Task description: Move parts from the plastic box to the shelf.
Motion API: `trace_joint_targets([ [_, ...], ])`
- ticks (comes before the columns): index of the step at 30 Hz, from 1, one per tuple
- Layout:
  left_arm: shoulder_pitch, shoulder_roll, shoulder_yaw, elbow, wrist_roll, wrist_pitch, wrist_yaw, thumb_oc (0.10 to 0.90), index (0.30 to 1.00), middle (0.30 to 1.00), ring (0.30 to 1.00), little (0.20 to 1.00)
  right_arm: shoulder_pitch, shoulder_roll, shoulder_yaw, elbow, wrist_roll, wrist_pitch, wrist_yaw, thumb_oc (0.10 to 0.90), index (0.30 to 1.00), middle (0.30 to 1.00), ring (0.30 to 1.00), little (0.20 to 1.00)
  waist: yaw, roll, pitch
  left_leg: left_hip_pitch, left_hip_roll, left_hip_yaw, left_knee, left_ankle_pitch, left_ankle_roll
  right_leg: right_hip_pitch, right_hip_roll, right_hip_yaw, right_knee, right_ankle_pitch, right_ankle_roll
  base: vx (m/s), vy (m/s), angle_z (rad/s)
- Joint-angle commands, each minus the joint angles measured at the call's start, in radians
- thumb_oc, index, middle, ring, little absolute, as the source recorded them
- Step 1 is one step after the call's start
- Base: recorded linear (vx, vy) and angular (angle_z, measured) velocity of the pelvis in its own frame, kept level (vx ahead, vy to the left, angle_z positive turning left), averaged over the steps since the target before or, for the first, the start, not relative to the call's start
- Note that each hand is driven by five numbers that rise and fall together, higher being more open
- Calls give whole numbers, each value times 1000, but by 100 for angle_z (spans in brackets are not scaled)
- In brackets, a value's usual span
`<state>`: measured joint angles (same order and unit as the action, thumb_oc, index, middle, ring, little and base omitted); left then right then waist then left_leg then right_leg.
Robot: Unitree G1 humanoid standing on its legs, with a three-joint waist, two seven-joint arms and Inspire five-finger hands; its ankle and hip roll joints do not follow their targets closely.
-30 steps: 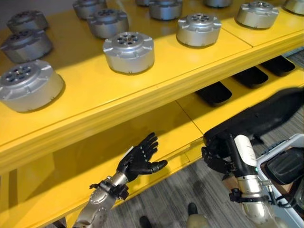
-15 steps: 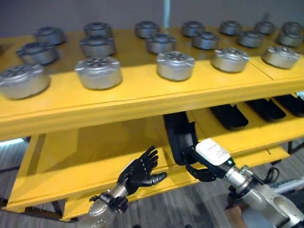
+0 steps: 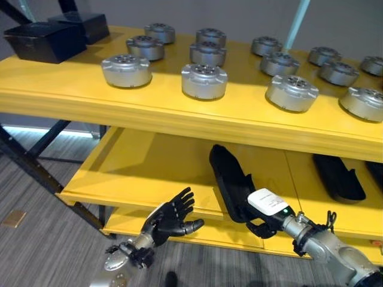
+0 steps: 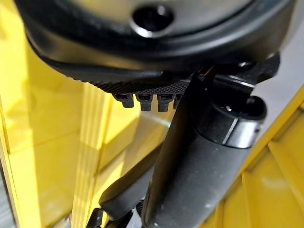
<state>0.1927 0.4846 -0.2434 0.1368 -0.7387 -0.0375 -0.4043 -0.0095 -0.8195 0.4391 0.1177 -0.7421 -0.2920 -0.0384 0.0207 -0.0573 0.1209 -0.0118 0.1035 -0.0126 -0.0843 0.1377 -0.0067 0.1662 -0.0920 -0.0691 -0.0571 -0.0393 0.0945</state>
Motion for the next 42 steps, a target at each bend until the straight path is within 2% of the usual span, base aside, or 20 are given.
trace_joint_targets([
  [1,-99,-16,42,-91,-4,-48,-53,900,1000,1000,1000,1000,-167,-18,-26,-8,113,69,-14,400,300,300,300,300,4,-23,-8,125,-13,54,-3,-187,-18,-16,-10,-51,43,-24,12,-33,-92,11],
  [5,-103,-29,48,-89,-3,-51,-51,900,1000,1000,1000,1000,-193,9,-5,82,112,86,-12,400,300,300,300,300,14,-19,-4,117,1,55,-3,-172,-35,-3,3,-73,22,-23,-2,-38,-72,8],
  [13,-127,-48,48,-86,0,-45,-60,900,1000,1000,1000,1000,-263,93,37,267,131,212,10,400,300,300,300,300,34,-11,9,115,10,47,-3,-160,-48,9,11,-98,15,-28,-17,-16,-20,2],
  [21,-136,-50,53,-84,-3,-17,-85,900,1000,1000,1000,1000,-349,130,77,399,112,223,-13,400,300,300,300,300,56,0,15,122,7,46,-3,-161,-49,17,5,-111,4,-17,-14,10,2,8],
  [28,-136,-47,50,-80,9,6,-94,900,1000,1000,1000,1000,-420,140,97,473,127,267,-9,400,300,300,300,300,71,7,24,120,2,41,-3,-160,-48,14,0,-118,2,-13,-13,17,-2,3],
  [35,-138,-27,52,-93,13,33,-110,900,1000,1000,1000,1000,-492,126,107,553,115,276,4,400,300,300,300,300,89,21,47,108,0,38,-3,-154,-49,-1,-4,-127,11,-14,-12,0,0,0],
  [42,-145,-11,58,-100,-9,32,-101,900,1000,1000,1000,1000,-570,98,133,608,125,299,38,400,300,300,300,300,102,33,77,91,1,35,-3,-143,-49,-22,-4,-130,22,-12,-16,-26,-12,0],
])
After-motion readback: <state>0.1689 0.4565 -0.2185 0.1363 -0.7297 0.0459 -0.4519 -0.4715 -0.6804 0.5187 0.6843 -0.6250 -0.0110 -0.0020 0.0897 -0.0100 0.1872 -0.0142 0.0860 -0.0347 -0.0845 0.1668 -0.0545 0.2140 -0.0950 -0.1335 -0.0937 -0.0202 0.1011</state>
